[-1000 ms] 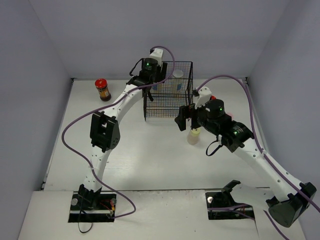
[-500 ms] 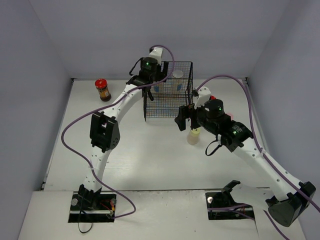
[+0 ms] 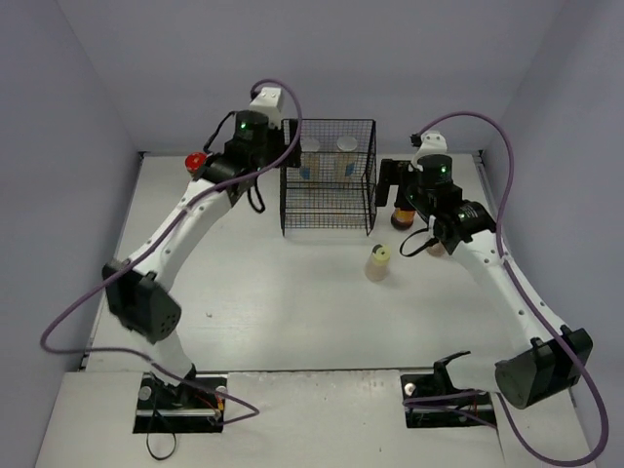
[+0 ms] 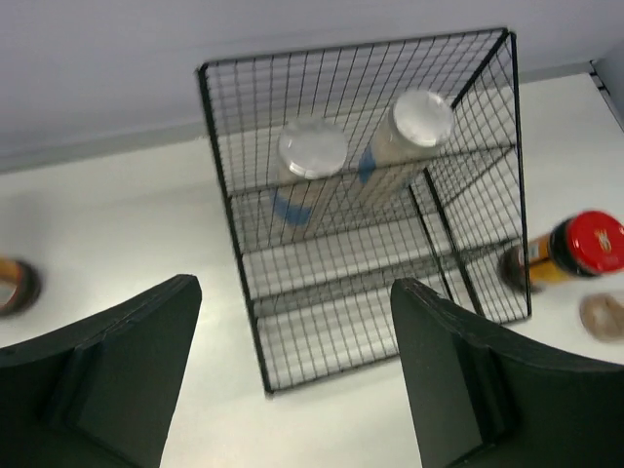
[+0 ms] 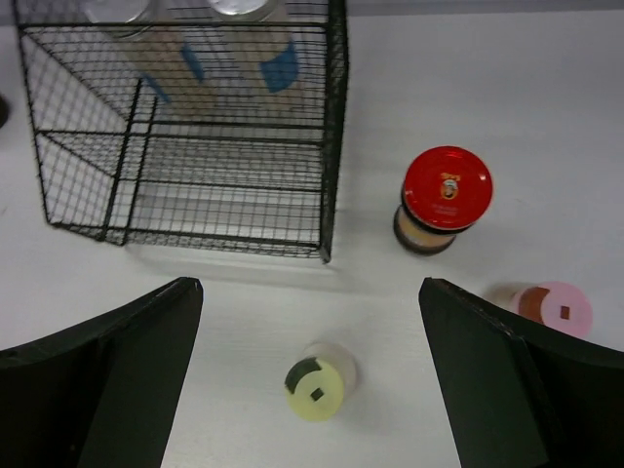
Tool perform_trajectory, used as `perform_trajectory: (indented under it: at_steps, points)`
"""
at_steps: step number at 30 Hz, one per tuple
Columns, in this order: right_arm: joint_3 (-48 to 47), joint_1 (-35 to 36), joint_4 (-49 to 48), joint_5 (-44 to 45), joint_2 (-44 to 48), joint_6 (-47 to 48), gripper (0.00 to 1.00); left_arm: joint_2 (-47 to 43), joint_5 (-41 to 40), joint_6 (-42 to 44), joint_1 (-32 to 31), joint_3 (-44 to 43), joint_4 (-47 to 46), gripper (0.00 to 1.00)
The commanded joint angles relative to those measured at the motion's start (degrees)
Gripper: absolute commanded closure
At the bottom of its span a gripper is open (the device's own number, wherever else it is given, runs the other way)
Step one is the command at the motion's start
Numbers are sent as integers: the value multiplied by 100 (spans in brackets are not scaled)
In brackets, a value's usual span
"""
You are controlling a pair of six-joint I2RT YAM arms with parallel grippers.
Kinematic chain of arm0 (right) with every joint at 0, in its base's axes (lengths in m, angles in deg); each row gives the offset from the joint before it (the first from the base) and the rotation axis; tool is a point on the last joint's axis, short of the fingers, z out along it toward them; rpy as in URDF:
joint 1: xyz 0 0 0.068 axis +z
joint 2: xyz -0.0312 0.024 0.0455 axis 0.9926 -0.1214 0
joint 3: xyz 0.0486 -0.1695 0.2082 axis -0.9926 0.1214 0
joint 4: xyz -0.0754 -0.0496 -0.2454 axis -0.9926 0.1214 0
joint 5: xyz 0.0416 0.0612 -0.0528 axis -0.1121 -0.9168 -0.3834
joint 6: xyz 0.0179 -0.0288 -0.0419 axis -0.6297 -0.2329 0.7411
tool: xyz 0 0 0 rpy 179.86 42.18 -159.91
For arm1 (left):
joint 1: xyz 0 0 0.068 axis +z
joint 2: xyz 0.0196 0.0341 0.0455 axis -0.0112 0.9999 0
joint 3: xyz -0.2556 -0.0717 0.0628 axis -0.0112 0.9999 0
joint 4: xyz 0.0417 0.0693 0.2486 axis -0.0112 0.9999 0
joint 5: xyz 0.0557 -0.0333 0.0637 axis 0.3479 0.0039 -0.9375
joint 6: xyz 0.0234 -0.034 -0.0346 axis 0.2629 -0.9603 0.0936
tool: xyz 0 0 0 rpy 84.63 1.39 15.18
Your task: Organize the condiment bottles
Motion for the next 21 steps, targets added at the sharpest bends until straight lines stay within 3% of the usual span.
perform_trajectory:
  at_steps: [1,8,12,21]
  points:
    - [-449,-331,-144,521,-467,-196,0,-1054,-118,-258,-29,1046,532,21]
    - [-810,-798,-170,864,-1453,-512,0,-3013,-409,-398,-3,3315,1254,20]
    - [-986,-1018,-161,916,-1972,-662,0,-3666,-506,-609,15,4099,1676,20]
    - [-1127,-1273,-231,899,-2746,-697,3,-4492,-620,-996,23,4927,2186,21]
